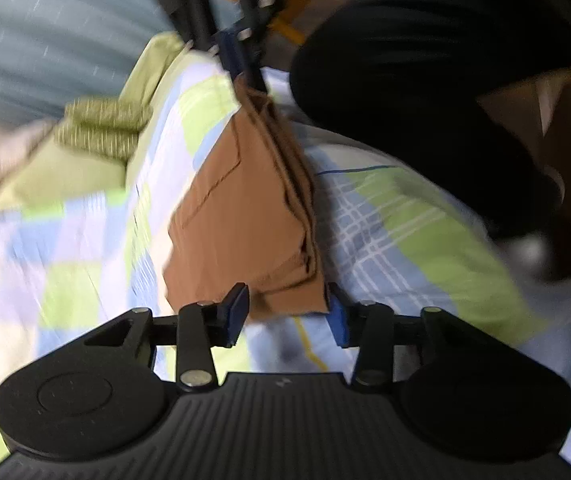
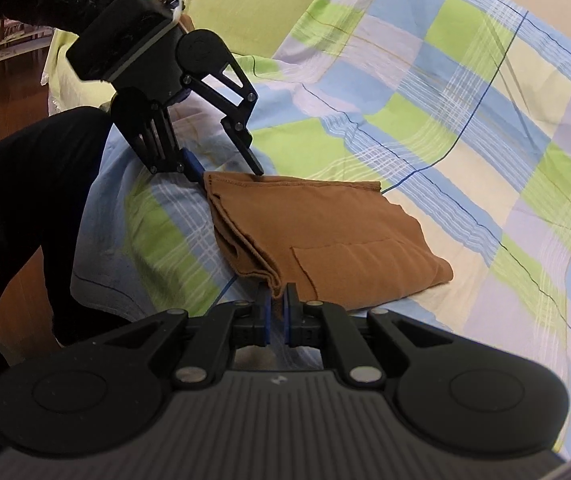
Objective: Fold clothes
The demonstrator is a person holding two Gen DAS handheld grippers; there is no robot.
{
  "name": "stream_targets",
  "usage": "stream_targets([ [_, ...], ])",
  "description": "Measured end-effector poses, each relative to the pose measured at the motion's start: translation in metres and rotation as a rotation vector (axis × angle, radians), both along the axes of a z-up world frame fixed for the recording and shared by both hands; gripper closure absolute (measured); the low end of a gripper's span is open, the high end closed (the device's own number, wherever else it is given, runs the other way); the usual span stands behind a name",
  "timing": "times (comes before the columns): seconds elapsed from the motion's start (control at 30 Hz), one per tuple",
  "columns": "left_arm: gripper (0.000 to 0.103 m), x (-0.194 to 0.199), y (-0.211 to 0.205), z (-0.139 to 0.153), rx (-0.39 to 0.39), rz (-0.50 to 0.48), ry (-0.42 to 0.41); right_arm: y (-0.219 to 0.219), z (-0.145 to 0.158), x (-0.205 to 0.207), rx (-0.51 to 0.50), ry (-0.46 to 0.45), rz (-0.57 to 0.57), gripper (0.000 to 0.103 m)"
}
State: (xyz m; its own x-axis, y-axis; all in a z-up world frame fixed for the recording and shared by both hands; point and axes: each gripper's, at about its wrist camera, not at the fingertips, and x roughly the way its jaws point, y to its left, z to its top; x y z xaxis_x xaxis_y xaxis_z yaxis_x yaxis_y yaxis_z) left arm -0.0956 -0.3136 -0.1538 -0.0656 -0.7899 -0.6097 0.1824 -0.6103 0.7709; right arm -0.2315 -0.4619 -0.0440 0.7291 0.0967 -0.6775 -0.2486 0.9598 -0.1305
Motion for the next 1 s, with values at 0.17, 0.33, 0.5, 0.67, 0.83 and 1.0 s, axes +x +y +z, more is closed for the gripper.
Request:
stream_targets([
  [0.17,0.086,-0.004,-0.016,0.010,0.091,0.030,0.095,0.006,-0.003,0.000,-0.022,0.008,-0.002,0.099],
  [0.33,0.094,0.014,-0.028,0.030,0.155,0.174,0.349,0.011,-0.004,-0.005,-0.055,0.013,0.002,0.091],
  [0.5,0.094,0.039,-0.042,0.044,0.220,0.294,0.587,0.019,-0.014,-0.012,-0.155,0.006,-0.005,0.083],
  [0.67,0.094,0.060,-0.051,0.059,0.257,0.347,0.704,0.040,-0.028,-0.014,-0.332,-0.064,0.033,0.067],
  [0.83,0.094,0.074,-0.053,0.065,0.277,0.377,0.761,0.058,-0.038,-0.010,-0.472,-0.119,0.104,0.066],
  [1.0,0.094,0.072,-0.052,0.069,0.293,0.392,0.770,0.062,-0.042,0.000,-0.541,-0.125,0.115,0.099],
])
